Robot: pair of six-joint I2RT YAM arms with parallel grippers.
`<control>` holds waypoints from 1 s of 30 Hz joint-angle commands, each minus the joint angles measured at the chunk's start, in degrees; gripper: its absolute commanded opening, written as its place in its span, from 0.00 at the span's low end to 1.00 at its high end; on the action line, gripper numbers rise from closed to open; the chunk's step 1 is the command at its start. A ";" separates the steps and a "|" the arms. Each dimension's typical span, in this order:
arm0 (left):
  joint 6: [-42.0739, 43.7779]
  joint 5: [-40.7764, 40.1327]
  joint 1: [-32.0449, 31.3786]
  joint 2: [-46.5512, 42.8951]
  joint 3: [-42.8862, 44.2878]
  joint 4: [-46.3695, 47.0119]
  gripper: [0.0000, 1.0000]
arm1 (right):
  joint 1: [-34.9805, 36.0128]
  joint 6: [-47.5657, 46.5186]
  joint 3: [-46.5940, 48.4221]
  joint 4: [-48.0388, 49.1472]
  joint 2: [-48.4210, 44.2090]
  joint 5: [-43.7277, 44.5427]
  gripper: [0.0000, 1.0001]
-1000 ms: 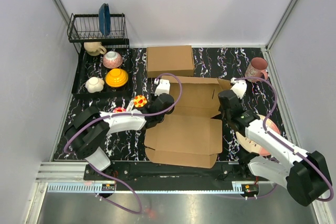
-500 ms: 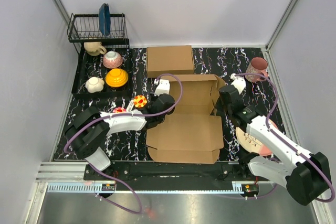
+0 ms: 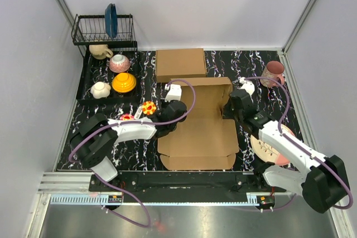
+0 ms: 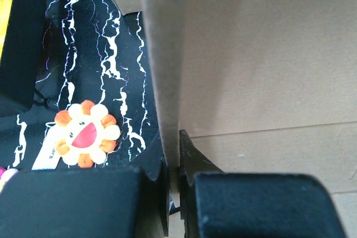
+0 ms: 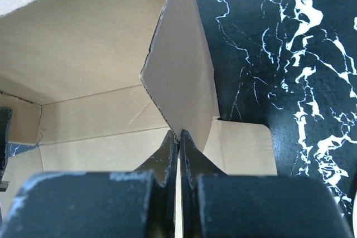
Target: Fold the paper box
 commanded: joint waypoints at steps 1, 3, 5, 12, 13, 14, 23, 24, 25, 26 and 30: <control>2.94 2.36 -1.06 2.14 0.70 2.97 0.00 | 1.29 -0.90 -2.27 2.53 1.82 -7.35 0.01; 2.94 2.36 -0.97 2.32 0.35 3.41 0.00 | 1.29 -1.34 -3.23 2.45 0.33 -6.82 0.07; 3.11 2.36 -0.97 2.41 -0.01 4.46 0.00 | 1.29 -1.69 -3.15 1.39 -0.38 -5.59 0.12; 3.82 2.18 -0.97 3.29 -0.89 6.40 0.00 | 1.38 -3.01 -1.83 -2.03 -1.26 -3.30 0.27; 3.99 2.18 -0.97 3.29 -0.97 6.75 0.00 | 1.29 -3.01 -1.83 -2.47 -1.43 -2.78 0.29; 3.99 2.18 -0.88 3.46 -1.06 6.84 0.00 | 1.29 -3.10 -1.66 -2.74 -1.61 -2.51 0.31; 3.99 1.92 -0.97 4.26 -1.33 7.10 0.00 | 1.29 -4.94 1.76 -8.45 -7.23 -0.32 0.60; 3.99 1.92 -0.97 4.34 -1.33 7.02 0.00 | 1.29 -5.03 2.29 -9.58 -7.85 0.29 0.62; 3.91 1.92 -0.97 4.34 -1.33 7.02 0.00 | 1.29 -5.21 2.82 -10.21 -8.46 0.65 0.63; 3.91 1.83 -0.97 4.34 -1.41 6.93 0.00 | 1.29 -5.73 3.78 -10.56 -9.86 0.91 0.65; 3.99 1.74 -0.88 4.17 -1.59 7.02 0.00 | 1.29 -7.49 6.78 -13.10 -12.94 3.10 0.69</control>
